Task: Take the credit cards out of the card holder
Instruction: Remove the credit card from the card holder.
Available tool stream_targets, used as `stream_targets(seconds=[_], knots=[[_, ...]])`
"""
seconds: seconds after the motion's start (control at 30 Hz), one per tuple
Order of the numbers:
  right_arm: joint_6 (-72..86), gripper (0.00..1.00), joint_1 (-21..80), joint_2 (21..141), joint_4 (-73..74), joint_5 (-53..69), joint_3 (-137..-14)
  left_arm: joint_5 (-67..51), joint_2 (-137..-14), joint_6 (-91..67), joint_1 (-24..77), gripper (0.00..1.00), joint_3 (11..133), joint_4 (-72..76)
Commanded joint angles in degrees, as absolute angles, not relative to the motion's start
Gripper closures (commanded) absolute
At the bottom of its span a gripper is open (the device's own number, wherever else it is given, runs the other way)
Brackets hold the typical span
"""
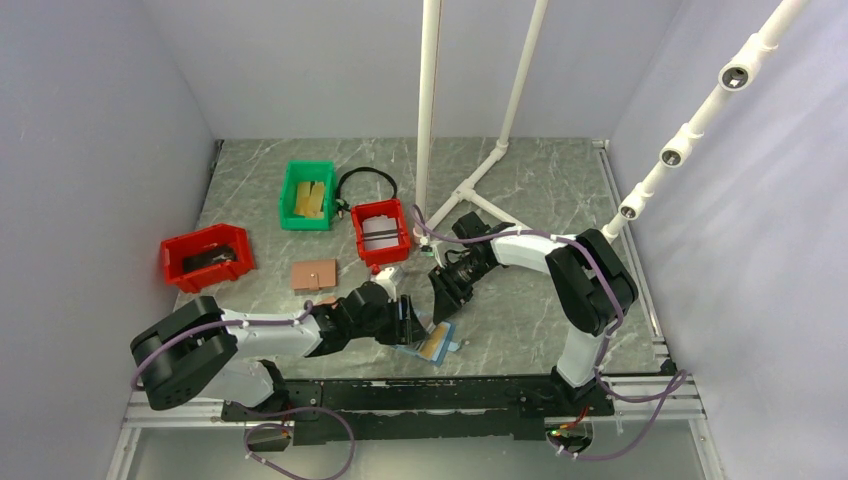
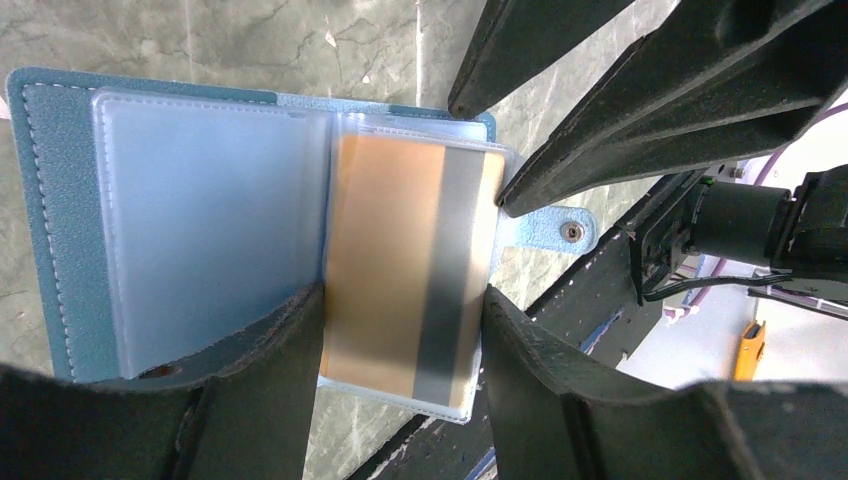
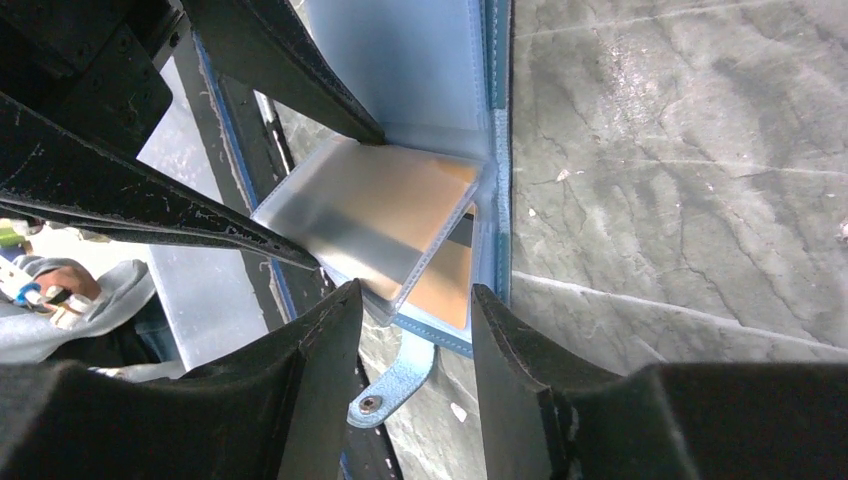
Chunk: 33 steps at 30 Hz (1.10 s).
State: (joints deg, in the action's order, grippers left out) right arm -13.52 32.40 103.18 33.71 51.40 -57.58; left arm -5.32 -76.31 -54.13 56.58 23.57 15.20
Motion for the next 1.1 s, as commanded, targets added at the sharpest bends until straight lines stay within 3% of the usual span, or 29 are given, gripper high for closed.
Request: stream_targets(seconds=[0.0,0.23,1.07], knots=[[-15.3,0.54,32.3,103.4,32.7,48.3,-58.7,-7.1,-76.0,-55.3,55.8,0.68,22.1,17.4],[-15.6,0.49,32.4,103.5,32.9,48.2,-58.8,-8.6,-76.9,-55.9,55.5,0.67,21.6,19.6],[-16.1,0.48,32.9,103.4,32.8,46.3,-58.9,-12.2,-77.8,-57.3,54.1,0.50,20.7,22.8]])
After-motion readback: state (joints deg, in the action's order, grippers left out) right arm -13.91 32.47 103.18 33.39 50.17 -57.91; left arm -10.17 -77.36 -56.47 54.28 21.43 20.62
